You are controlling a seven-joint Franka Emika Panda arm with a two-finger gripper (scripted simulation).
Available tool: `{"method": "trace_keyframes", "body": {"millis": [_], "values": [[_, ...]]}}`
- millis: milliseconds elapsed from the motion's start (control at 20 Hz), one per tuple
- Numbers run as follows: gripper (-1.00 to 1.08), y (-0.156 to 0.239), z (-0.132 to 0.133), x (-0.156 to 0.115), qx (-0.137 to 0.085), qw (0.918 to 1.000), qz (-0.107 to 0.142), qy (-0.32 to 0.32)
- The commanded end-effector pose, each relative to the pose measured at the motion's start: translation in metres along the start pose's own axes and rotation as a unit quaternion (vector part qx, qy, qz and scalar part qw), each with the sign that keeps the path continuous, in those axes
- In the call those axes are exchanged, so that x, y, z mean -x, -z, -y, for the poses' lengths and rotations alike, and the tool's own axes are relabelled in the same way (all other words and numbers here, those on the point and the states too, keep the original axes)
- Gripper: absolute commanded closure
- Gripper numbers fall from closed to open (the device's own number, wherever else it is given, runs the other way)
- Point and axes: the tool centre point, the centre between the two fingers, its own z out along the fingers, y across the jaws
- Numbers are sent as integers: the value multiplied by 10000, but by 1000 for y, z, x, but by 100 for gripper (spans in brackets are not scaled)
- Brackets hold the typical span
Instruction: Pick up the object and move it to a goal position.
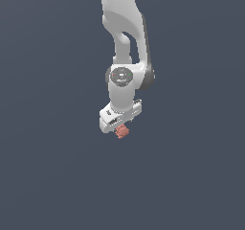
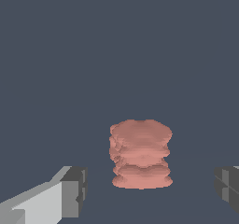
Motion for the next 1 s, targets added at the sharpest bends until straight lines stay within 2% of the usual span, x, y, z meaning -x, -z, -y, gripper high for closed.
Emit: {"method": "trace_keyframes", "body": {"millis": [0, 450, 700, 750, 950], "values": [[-92, -3, 0, 0, -1, 10000, 1, 0], [-92, -43, 1, 1, 0, 10000, 0, 23], [-92, -50, 0, 0, 0, 10000, 0, 26], [108, -50, 0, 0, 0, 10000, 0, 26], [108, -50, 0, 0, 0, 10000, 0, 26]]}}
